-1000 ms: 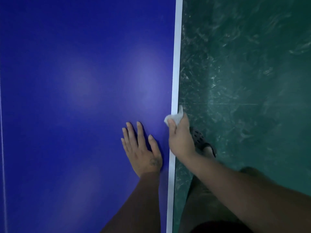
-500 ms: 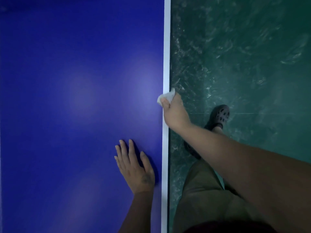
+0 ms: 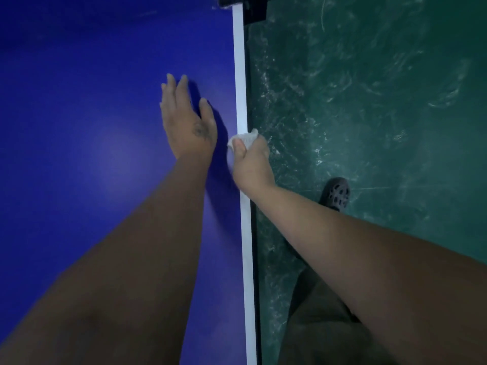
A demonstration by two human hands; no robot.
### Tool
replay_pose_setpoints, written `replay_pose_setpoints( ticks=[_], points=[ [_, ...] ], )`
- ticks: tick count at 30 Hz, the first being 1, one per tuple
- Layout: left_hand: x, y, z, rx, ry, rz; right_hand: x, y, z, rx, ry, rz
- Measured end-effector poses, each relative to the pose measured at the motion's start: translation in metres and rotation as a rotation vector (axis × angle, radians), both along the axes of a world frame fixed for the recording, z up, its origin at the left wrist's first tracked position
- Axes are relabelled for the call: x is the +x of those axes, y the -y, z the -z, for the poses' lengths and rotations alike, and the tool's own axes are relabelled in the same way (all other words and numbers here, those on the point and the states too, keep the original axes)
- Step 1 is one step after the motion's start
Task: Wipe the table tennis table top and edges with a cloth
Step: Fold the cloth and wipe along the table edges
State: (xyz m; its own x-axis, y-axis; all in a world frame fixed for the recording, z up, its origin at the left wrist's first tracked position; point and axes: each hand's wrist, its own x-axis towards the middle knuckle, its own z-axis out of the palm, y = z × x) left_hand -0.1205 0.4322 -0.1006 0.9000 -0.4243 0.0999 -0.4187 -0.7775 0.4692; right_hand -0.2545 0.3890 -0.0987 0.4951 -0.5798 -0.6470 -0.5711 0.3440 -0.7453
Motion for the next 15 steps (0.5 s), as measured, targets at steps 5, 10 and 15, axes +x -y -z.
replay_pose_setpoints(
  ticks=[5, 10, 15],
  points=[
    [0.013, 0.024, 0.007, 0.185, 0.097, -0.054, -0.01, 0.001, -0.003, 0.005, 0.072, -0.037],
    [0.014, 0.025, 0.008, 0.19, 0.109, -0.076, -0.038, -0.027, -0.007, 0.038, 0.094, -0.028],
    [0.013, 0.027, 0.008, 0.18, 0.135, -0.073, 0.013, 0.012, -0.007, 0.017, 0.049, 0.037]
  ],
)
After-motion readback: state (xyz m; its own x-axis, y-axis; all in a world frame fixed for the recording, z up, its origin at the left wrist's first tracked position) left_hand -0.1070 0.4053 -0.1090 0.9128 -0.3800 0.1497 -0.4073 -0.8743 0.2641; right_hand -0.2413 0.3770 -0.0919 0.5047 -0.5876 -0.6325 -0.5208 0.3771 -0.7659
